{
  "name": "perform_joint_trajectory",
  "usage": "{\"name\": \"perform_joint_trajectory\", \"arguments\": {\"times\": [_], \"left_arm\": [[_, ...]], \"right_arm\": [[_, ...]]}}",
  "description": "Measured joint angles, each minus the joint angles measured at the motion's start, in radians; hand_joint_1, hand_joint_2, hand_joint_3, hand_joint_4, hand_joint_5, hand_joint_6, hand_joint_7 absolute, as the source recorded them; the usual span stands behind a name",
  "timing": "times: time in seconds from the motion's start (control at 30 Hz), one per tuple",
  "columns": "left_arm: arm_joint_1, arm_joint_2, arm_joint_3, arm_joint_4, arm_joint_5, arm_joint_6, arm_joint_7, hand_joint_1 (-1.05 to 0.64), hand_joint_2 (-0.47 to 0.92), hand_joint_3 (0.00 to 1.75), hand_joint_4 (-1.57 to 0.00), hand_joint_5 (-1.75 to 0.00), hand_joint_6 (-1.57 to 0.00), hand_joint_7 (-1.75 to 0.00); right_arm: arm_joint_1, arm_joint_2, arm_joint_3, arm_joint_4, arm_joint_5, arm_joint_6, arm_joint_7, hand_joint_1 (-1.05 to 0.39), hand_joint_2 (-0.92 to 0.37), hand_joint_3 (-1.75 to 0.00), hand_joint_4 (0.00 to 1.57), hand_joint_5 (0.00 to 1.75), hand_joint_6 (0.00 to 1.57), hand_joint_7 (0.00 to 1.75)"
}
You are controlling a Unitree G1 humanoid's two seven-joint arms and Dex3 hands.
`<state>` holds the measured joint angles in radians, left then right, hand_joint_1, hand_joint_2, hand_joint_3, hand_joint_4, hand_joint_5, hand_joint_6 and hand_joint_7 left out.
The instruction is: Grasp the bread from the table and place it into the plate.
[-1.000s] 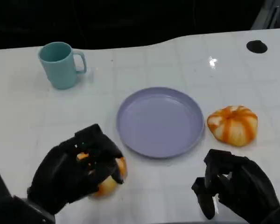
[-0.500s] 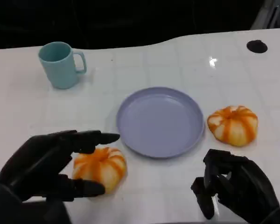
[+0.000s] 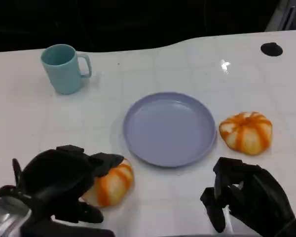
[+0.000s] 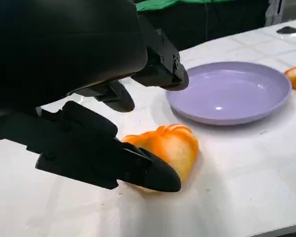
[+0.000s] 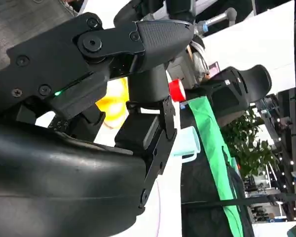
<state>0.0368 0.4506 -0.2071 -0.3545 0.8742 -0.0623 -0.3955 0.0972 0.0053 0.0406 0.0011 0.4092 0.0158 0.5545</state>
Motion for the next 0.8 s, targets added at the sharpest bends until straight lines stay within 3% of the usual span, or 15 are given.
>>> {"name": "perform_joint_trajectory", "arguments": {"times": [0.6, 0.67, 0.73, 0.8], "left_arm": [[-0.175, -0.098, -0.185, 0.445, 0.177, 0.104, 0.264, -0.67, 0.89, 0.0, -0.4, -0.33, -0.37, -0.02], [-0.188, -0.099, -0.194, 0.482, 0.168, 0.097, 0.292, -0.54, 0.87, 0.0, -0.5, -0.52, -0.47, -0.03], [-0.2, -0.097, -0.198, 0.52, 0.148, 0.071, 0.332, -0.42, 0.87, 0.0, -0.53, -1.11, -0.59, -0.03], [-0.214, -0.093, -0.2, 0.56, 0.124, 0.036, 0.379, -0.36, 0.89, 0.02, -0.59, -1.45, -0.73, -0.07]], "right_arm": [[0.011, -0.005, 0.002, -0.024, 0.0, 0.013, -0.007, -0.95, -0.74, -0.47, 1.19, 1.67, 1.02, 1.51], [0.014, -0.005, 0.002, -0.025, 0.0, 0.014, -0.007, -0.95, -0.74, -0.47, 1.19, 1.67, 1.02, 1.51], [0.015, -0.005, 0.002, -0.027, 0.0, 0.014, -0.007, -0.96, -0.73, -0.47, 1.18, 1.68, 1.03, 1.51], [0.015, -0.005, 0.002, -0.027, 0.0, 0.014, -0.007, -0.97, -0.73, -0.48, 1.19, 1.68, 1.03, 1.51]]}}
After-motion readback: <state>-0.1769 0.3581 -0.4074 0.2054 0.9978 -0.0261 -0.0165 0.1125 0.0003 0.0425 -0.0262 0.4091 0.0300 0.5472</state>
